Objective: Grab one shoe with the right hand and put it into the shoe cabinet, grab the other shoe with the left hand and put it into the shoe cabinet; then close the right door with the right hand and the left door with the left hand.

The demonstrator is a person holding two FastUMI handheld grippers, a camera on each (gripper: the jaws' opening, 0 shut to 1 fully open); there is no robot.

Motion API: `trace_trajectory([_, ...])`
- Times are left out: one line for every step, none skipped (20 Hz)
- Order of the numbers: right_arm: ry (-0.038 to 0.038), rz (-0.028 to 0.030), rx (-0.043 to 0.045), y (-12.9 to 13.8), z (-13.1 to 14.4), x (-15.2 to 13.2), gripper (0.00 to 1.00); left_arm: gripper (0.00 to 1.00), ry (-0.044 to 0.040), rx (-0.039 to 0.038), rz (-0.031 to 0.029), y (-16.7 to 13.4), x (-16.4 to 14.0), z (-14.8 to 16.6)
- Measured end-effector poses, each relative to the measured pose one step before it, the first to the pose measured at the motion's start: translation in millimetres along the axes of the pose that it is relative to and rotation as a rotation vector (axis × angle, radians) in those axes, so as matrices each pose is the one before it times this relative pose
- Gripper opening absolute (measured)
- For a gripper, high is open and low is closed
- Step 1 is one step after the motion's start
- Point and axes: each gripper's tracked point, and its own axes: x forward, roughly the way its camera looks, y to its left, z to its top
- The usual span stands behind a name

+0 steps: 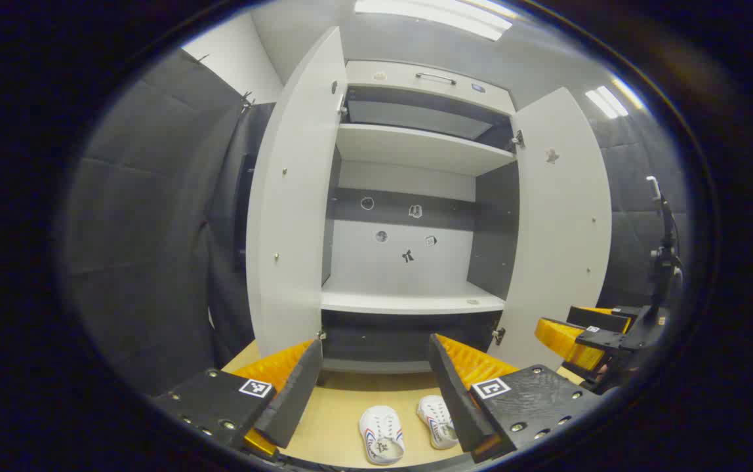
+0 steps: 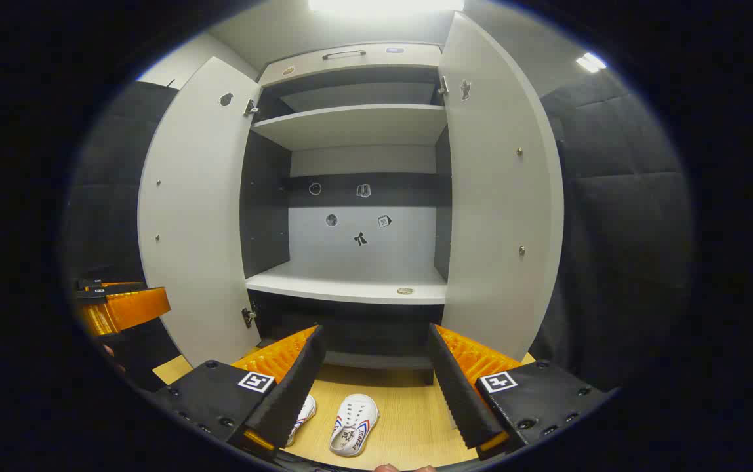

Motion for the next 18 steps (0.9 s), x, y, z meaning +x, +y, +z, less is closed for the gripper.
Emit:
trace_trajectory([0.01186, 0.00593, 0.00004, -0.51, -2.44, 4.08, 0.98, 0.89, 0.00238, 0.00324, 0.01197, 1.01, -0.91, -1.34])
trace_trajectory([0.01734, 0.0175, -0.00408, 1.35, -3.53, 3.94, 0.98, 0.9, 0.00042, -0.00189, 0.00953, -1.11, -1.03, -1.73])
trace_trajectory([0.00874, 0.02168, -0.01075, 2.15, -1.78, 3.62, 0.98, 0.97, -0.00126, -0.00431, 0.00767, -0.82, -0.09, -0.53])
trace_trajectory([-0.00404, 0.01338, -0.00813, 0.67, -0.64, 3.01, 0.98, 0.97, 0.00001, -0.00409, 0.00826, -1.86, 0.84, -1.66])
trace_trajectory([-0.00075, 0.01635, -0.00255, 1.04, -0.92, 2.81, 0.98, 0.97, 0.00165, -0.0006, 0.01312, -0.65, 0.75, -2.06])
trace_trajectory([0.006, 0.01805, 0.00535, 2.38, -1.6, 3.33, 0.98, 0.97, 0.00677, 0.00127, 0.0173, 0.59, 1.02, -1.96])
trace_trajectory([0.00448, 0.02006, 0.00951, 3.31, -2.45, 1.71, 0.98, 0.93, 0.00074, 0.00171, 0.01357, 0.94, 0.96, -0.33])
trace_trajectory([-0.00651, 0.01303, 0.01235, 2.6, -0.74, 1.81, 0.98, 0.94, -0.01058, 0.00532, 0.01085, 0.25, -1.14, 1.55])
trace_trajectory([-0.00158, 0.00297, 0.01262, 1.85, -1.01, 2.51, 0.98, 0.94, 0.0034, 0.00662, 0.01267, 2.14, -0.04, 1.01])
trace_trajectory([0.01598, -0.00013, 0.00862, 1.61, -6.49, 1.52, 0.98, 0.89, 0.00528, 0.00282, 0.0065, 1.06, 0.17, 0.14])
trace_trajectory([0.02126, -0.00621, 0.00294, 0.83, -5.77, 1.21, 0.98, 0.94, 0.00065, -0.00512, -0.00801, -1.85, 0.18, 2.32])
trace_trajectory([0.00505, -0.00023, 0.00253, 1.25, -2.73, 0.26, 0.96, 0.91, 0.00509, -0.00702, -0.00939, -1.21, 0.52, -0.43])
trace_trajectory([0.0002, 0.00152, 0.00787, 2.07, -2.08, 2.1, 0.98, 0.91, 0.00325, -0.00045, -0.00278, 0.99, 0.88, 0.03])
trace_trajectory([0.01197, 0.00226, 0.01218, 2.12, -6.2, 2.44, 0.98, 0.97, 0.00285, 0.00688, -0.0014, 2.18, 1.69, -2.07])
trace_trajectory([0.02815, -0.00596, 0.0138, 0.9, -7.3, 3.69, 0.98, 0.97, 0.0068, 0.00679, -0.00335, 1.98, 2.74, -2.19])
trace_trajectory([0.03144, -0.01308, 0.01234, -1.12, -8.51, 3.07, 0.98, 0.97, 0.00533, 0.00204, -0.0058, 0.81, 0.66, -2.25])
trace_trajectory([0.02554, -0.00631, 0.01106, 1.14, -4.56, 1.93, 0.98, 0.94, 0.00277, -0.00602, -0.00931, 0.52, 0.93, -0.75])
trace_trajectory([0.02075, -0.00717, 0.00988, 1.63, -3.09, 3.45, 0.98, 0.9, 0.0024, -0.00964, -0.00873, 1.62, 0.31, -3.68])
